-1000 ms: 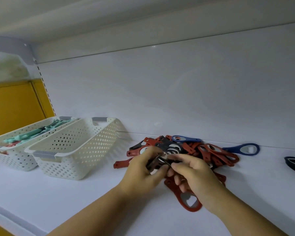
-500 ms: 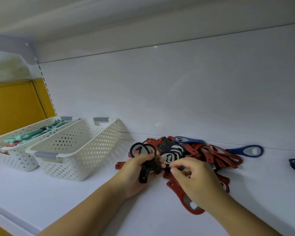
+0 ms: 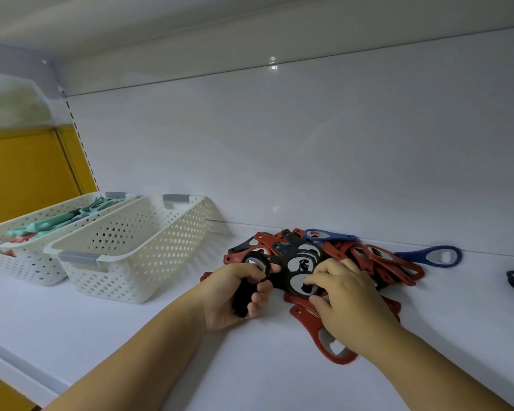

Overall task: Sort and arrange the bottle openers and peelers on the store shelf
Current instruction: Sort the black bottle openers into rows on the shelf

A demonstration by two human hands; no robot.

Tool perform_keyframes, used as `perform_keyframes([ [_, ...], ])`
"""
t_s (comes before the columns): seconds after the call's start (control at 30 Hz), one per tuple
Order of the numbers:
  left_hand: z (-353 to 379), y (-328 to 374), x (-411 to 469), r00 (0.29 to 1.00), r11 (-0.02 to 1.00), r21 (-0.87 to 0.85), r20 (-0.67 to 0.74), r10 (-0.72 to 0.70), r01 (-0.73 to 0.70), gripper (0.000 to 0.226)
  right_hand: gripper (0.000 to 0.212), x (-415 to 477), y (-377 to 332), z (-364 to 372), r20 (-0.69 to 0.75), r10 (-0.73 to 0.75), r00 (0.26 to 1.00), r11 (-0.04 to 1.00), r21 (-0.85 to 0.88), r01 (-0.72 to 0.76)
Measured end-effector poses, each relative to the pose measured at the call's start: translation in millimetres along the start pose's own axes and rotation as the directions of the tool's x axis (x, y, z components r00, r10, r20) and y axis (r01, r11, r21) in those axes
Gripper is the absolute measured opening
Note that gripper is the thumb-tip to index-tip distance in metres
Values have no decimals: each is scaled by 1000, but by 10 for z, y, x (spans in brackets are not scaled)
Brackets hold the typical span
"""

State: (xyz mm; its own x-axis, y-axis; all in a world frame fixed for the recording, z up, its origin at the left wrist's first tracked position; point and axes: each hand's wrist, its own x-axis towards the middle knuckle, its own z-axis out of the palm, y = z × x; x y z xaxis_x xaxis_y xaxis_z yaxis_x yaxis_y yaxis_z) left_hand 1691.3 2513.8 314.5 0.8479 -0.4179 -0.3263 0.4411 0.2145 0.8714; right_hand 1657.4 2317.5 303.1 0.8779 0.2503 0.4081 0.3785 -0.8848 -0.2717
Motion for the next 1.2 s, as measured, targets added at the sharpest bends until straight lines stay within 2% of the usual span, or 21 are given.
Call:
perform_keyframes([
  [0.13,39,18,-37,1000,999,34,-4,-13,13,22,20,13,70,45,-43,19,999,999,37,-18],
  [0.2,46,23,-50,1000,1000,17,13,-19,19,21,21,34,98,29,-160,61,985,994,103,-45],
  [0.3,60,20,-57,1000,1000,-18,21,-15,16,31,21,39,108,-11,-355,145,923,965,257,-53],
  [0.4,77,14,-79,992,999,39,119,-32,27,42,16,15,31,6,-316,92,944,921,388,40],
  [0.47,37,5,-90,985,972,234,166,-47,7,50,18,-15,-84,43,-279,3,960,891,438,124],
  [0.53,-17,5,-86,981,913,407,186,-51,-29,56,15,-33,-182,79,-267,-10,964,855,498,147],
  [0.6,-48,16,-69,966,893,443,255,-40,-80,39,14,-39,-191,86,-228,34,973,825,556,101],
  [0.67,-54,15,-51,956,925,372,290,-34,-80,20,21,-20,-100,64,-227,27,974,885,458,82],
  [0.77,-69,6,2,969,992,126,244,-35,5,41,41,15,42,-1,-85,-78,993,980,179,92],
  [0.87,-66,0,6,983,999,36,183,-26,20,53,48,6,45,-13,99,-56,994,998,26,54],
  [1.0,-33,16,-22,981,999,-6,189,-41,43,42,40,10,47,12,-22,6,1000,1000,17,-5],
  [1.13,-29,6,-28,979,997,-27,196,-66,72,33,33,11,26,-3,-52,29,998,999,31,-28],
  [1.2,-17,16,-33,985,996,-35,156,-79,85,30,27,28,7,-31,-155,40,987,999,40,-35],
])
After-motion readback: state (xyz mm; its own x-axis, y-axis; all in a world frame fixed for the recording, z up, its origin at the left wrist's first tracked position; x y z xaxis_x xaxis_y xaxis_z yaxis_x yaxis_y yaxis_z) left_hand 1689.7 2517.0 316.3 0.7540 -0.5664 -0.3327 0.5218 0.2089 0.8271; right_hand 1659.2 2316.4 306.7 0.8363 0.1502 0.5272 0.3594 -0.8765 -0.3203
